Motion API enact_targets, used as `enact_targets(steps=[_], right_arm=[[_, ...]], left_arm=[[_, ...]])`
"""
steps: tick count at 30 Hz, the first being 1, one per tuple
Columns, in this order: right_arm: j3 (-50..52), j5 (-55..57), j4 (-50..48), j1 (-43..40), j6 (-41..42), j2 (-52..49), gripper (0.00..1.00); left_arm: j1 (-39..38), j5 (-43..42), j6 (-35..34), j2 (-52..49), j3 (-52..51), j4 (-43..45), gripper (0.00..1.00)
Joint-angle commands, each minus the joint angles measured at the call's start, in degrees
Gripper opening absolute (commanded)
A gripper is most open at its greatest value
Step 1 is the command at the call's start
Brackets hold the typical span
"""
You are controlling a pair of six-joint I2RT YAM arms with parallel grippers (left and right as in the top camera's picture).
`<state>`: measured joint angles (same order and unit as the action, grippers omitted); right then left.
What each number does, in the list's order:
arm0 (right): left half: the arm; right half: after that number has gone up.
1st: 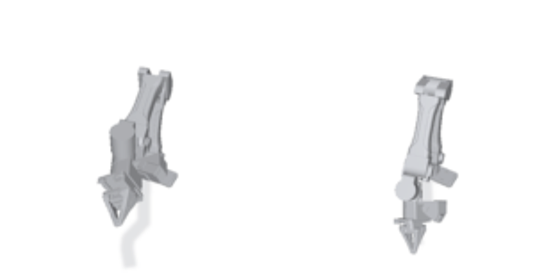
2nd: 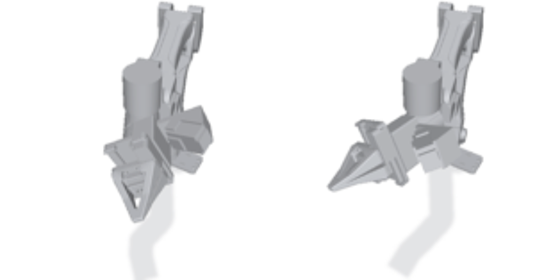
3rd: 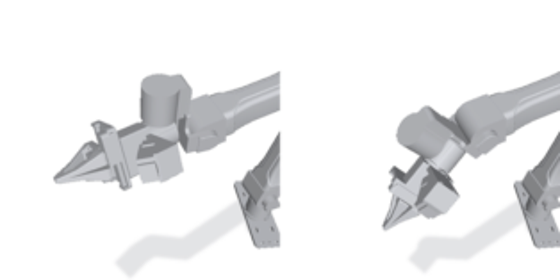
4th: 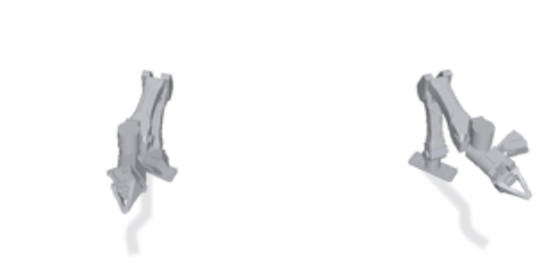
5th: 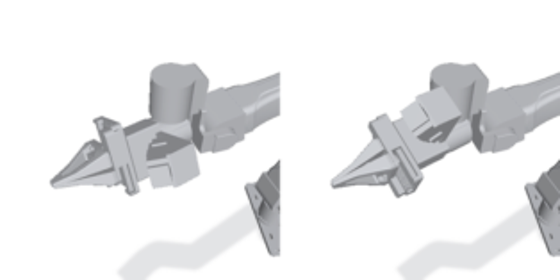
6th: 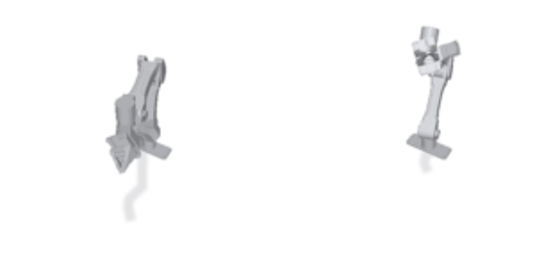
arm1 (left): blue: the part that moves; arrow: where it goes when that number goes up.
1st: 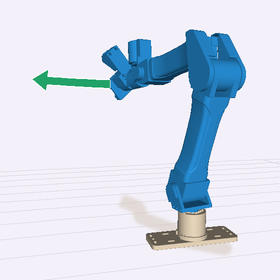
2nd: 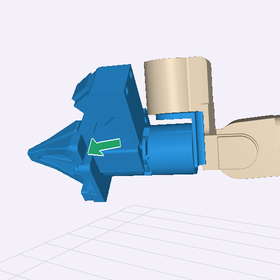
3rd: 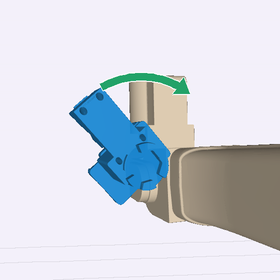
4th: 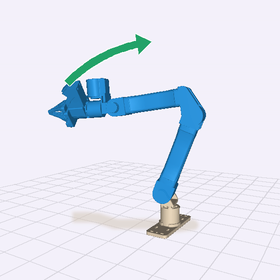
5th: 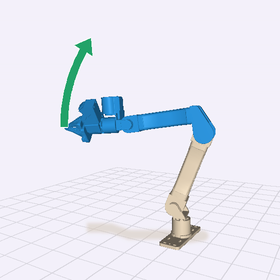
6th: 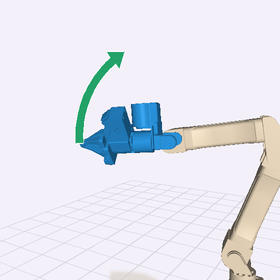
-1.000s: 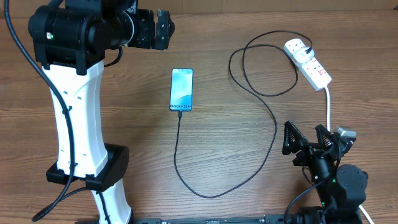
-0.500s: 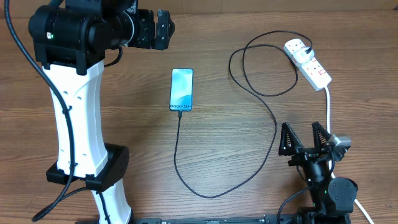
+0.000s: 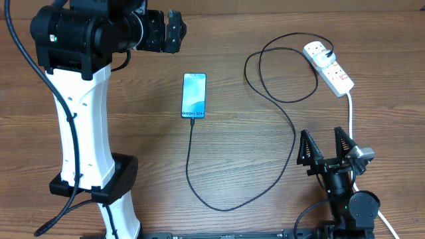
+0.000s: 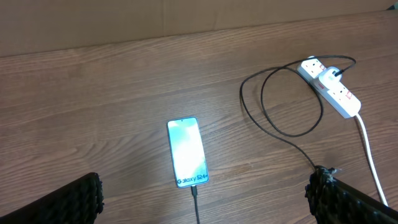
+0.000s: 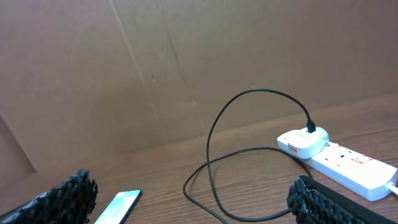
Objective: Plug charger to phone and switch on socket
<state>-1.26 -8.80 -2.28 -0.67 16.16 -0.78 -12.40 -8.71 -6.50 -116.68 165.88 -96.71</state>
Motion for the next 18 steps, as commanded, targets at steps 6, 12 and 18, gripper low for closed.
enact_targets(steps=[6, 12, 18], right_arm=[[0.8, -0.2, 5.8, 0.3, -8.2, 0.7, 1.0], [0.8, 0.2, 6.5, 0.3, -9.2, 0.7, 1.0], [0.8, 2.4, 6.9, 0.3, -9.2, 0.7, 1.0]], left_arm=[[0.1, 0.3, -0.3, -0.2, 0.0, -0.1, 1.0], [0.1, 0.3, -0.3, -0.2, 0.0, -0.1, 1.0], [0.1, 0.3, -0.3, -0.2, 0.0, -0.1, 1.0]])
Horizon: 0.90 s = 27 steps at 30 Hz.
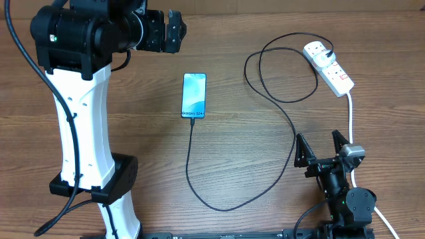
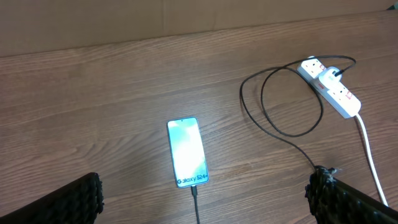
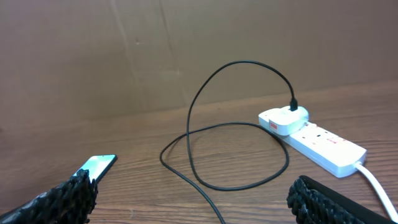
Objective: Plug charger to phone and switch on socket
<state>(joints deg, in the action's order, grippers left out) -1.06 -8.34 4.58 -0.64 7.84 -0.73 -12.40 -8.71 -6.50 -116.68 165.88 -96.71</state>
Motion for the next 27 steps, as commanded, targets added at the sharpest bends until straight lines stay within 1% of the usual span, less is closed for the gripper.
enact_targets(steps=[1, 4, 9, 12, 19, 23, 27], right_arm=[[0.6, 2.5, 0.1, 0.3, -0.8, 0.6, 1.0], [0.6, 3.1, 0.2, 0.3, -1.7, 0.6, 1.0], [0.6, 2.2, 0.1, 0.3, -9.8, 0.6, 1.0], [0.6, 2.3, 0.1, 0.3, -12.3, 0.6, 1.0], [0.6, 2.3, 0.2, 0.3, -12.9, 0.6, 1.0], [0.6, 2.3, 0.1, 0.3, -15.3, 0.6, 1.0], [0.6, 2.4, 0.2, 0.3, -15.4, 0.6, 1.0]], left_arm=[[0.1, 0.3, -0.3, -0.2, 0.0, -0.1, 1.0], [0.1, 0.3, -0.3, -0.2, 0.0, -0.1, 1.0], [0.1, 0.3, -0.3, -0.2, 0.0, -0.1, 1.0], [0.1, 0.3, -0.3, -0.2, 0.0, -0.1, 1.0], [0.1, 0.3, -0.3, -0.2, 0.0, -0.1, 1.0], [0.1, 0.3, -0.3, -0.2, 0.0, -0.1, 1.0], [0.1, 0.3, -0.3, -0.2, 0.0, -0.1, 1.0]])
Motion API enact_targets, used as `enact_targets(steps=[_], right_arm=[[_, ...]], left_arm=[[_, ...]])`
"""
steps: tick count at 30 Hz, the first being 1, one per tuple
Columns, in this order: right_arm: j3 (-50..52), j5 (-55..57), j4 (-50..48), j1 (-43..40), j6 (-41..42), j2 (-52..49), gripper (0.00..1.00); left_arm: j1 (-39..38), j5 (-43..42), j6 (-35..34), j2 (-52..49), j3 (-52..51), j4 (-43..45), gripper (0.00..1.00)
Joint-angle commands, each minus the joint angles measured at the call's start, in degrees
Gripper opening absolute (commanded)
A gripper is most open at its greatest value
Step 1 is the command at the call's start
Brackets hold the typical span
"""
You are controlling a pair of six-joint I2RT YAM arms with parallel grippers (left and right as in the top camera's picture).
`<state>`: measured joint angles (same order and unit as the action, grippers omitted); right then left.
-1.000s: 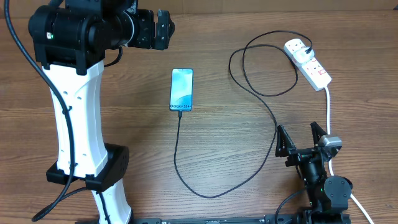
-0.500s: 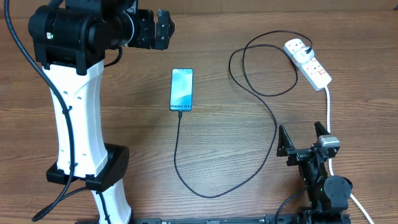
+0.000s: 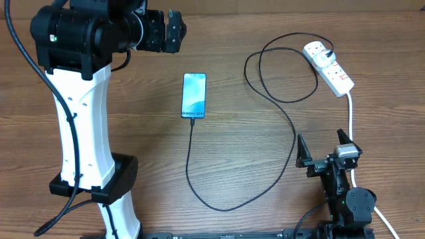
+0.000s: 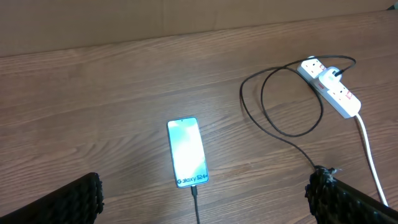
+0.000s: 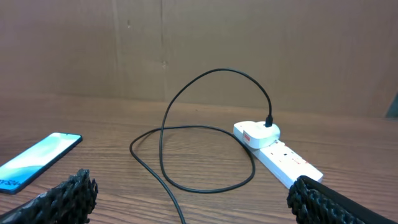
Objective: Plug charger to phone and switch on socket
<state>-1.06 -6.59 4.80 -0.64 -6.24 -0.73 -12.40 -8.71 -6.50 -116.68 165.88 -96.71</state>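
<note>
A phone (image 3: pixel 194 95) with a lit screen lies flat in the middle of the table, the black charger cable (image 3: pixel 226 199) plugged into its near end. The cable loops right and back to a white adapter (image 3: pixel 315 51) in a white socket strip (image 3: pixel 332 70) at the far right. My left gripper (image 3: pixel 174 31) hovers high at the back left, open, empty; its view shows the phone (image 4: pixel 187 152) and strip (image 4: pixel 333 87). My right gripper (image 3: pixel 325 147) stands open and empty near the front right, facing the cable loop (image 5: pixel 186 155) and strip (image 5: pixel 283 160).
A white mains lead (image 3: pixel 350 126) runs from the strip toward the front right, past my right arm's base (image 3: pixel 348 206). My left arm's white column (image 3: pixel 83 133) stands at the left. A cardboard wall (image 5: pixel 199 43) backs the table.
My right gripper has turned a little; in its view the strip and cable sit further left and the phone shows larger at the left edge. The left arm, phone and cable have not moved.
The phone was lit with the cable plugged in at every moment. My right gripper, open, stood higher near the front right, then lower and nearer its base, and now sits there slightly turned. The left gripper stayed still.
</note>
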Motion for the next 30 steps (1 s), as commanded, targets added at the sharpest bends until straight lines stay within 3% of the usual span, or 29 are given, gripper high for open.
enact_targets(steps=[1, 7, 30], right_arm=[[0.6, 0.7, -0.1, 0.3, -1.0, 0.6, 1.0], [0.6, 1.6, 0.0, 0.3, 3.3, 0.6, 1.0], [0.6, 2.5, -0.2, 0.3, 3.2, 0.6, 1.0]], left_arm=[[0.1, 0.3, -0.3, -0.2, 0.0, -0.1, 1.0], [0.1, 0.3, -0.3, -0.2, 0.0, -0.1, 1.0], [0.1, 0.3, -0.3, -0.2, 0.0, -0.1, 1.0]])
